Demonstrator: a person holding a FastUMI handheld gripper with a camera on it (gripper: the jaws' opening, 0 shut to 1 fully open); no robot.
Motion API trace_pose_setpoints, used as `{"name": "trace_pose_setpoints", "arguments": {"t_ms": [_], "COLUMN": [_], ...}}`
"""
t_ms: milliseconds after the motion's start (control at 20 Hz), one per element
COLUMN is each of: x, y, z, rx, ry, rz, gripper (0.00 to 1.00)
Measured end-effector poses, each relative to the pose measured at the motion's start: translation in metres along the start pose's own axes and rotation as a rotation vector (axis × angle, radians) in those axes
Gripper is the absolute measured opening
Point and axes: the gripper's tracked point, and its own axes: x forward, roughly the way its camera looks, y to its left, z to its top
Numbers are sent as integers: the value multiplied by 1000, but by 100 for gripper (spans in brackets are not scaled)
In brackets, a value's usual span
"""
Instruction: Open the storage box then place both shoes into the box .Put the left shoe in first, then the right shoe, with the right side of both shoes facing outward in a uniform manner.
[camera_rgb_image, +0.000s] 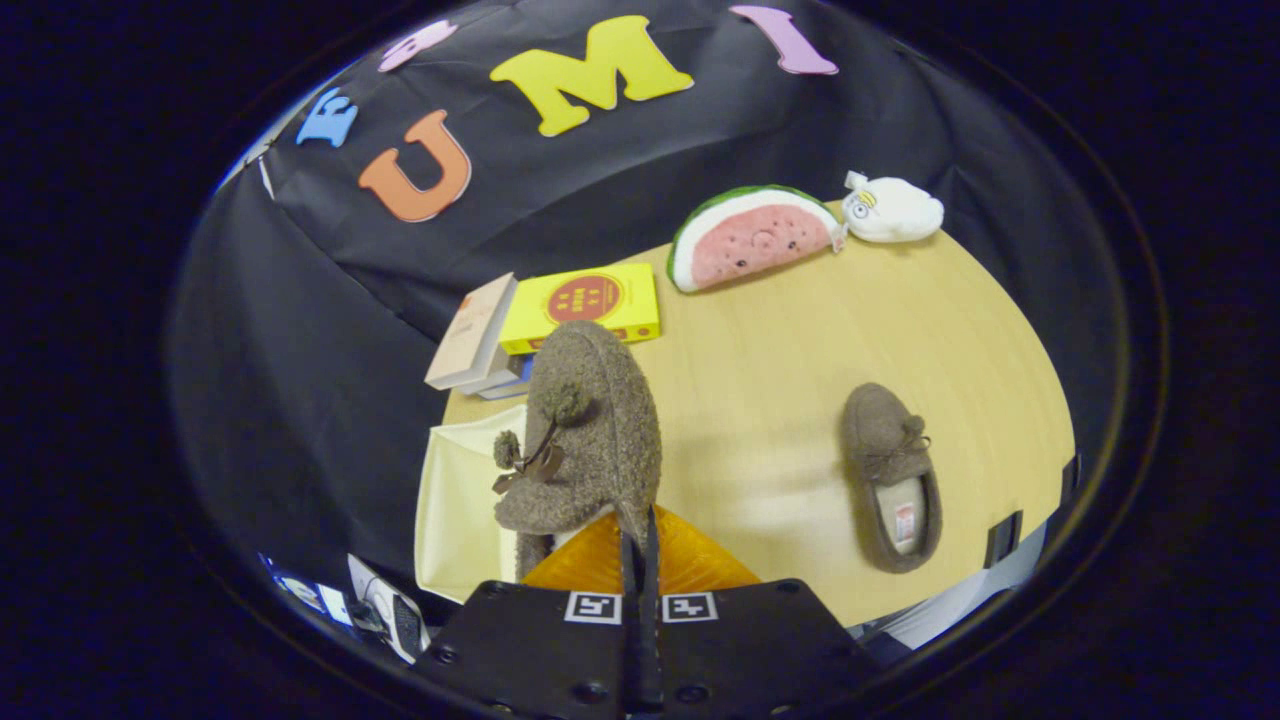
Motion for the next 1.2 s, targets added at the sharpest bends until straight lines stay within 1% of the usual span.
{"name": "trace_pose_setpoints", "arguments": {"t_ms": [200, 400, 550, 650, 750, 850, 1000, 1050, 1200], "x": [24, 58, 88, 114, 137, 158, 184, 191, 205], "y": [60, 109, 139, 151, 151, 153, 148, 143, 140], "z": [-19, -40, -57, -72, -98, -120, -132, -137, -158], "rx": [-57, -140, -151, -168, -201, -197, -171, -173, -197], "ry": [28, 55, 72, 80, 120, 160, 184, 204, 271], "rz": [56, 53, 44, 10, -52, -80, -126, -157, -191], "gripper": [0, 0, 0, 0, 0, 0, 0, 0, 0]}}
